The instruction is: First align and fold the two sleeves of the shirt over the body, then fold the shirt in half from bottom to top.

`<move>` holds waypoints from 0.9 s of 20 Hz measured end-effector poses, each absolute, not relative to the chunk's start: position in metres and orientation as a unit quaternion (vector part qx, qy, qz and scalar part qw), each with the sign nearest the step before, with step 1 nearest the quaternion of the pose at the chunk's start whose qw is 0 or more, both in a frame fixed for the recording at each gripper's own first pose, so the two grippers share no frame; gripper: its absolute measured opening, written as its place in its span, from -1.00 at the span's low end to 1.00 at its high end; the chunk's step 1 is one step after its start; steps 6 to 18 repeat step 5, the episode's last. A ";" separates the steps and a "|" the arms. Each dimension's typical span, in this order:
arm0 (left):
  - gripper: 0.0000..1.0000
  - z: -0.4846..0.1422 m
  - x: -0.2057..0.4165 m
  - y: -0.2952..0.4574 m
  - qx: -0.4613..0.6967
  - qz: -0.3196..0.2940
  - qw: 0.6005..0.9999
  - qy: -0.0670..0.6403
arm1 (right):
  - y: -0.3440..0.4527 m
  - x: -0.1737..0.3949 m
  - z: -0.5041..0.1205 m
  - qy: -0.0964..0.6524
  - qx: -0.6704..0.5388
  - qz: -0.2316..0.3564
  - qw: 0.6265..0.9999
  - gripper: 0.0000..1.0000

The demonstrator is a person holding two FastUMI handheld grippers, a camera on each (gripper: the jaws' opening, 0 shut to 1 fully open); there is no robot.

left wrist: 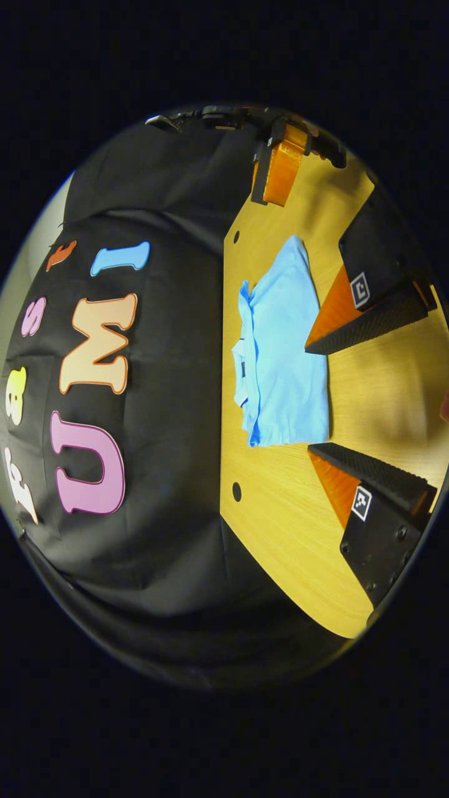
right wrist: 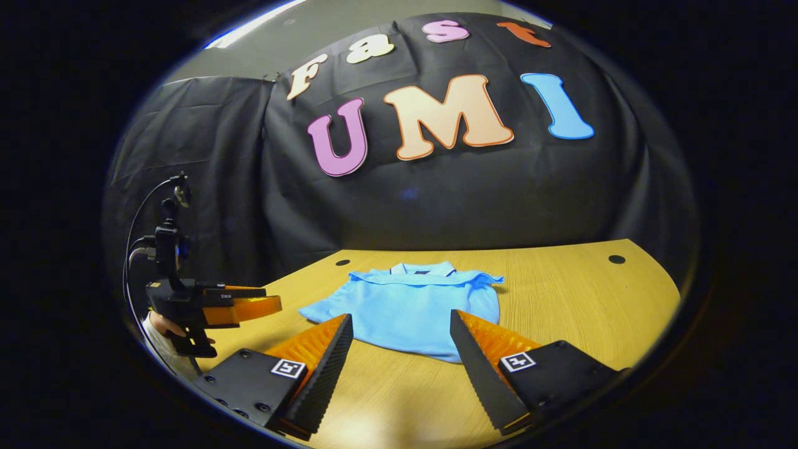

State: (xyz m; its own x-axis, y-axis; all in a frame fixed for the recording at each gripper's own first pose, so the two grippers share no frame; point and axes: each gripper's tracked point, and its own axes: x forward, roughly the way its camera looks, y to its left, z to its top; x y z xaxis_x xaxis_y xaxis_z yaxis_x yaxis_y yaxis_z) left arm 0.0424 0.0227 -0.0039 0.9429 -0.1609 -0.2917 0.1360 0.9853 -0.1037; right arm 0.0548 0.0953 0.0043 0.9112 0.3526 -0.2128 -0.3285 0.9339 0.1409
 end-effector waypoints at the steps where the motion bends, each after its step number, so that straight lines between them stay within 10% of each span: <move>1: 0.75 -0.003 0.040 0.016 -0.048 -0.083 0.984 0.148 | 0.095 0.049 0.002 0.116 0.048 0.177 0.976 0.94; 18: 0.75 -0.003 0.034 0.001 -0.044 -0.096 0.984 0.146 | 0.090 0.038 -0.007 0.124 0.052 0.181 0.974 0.94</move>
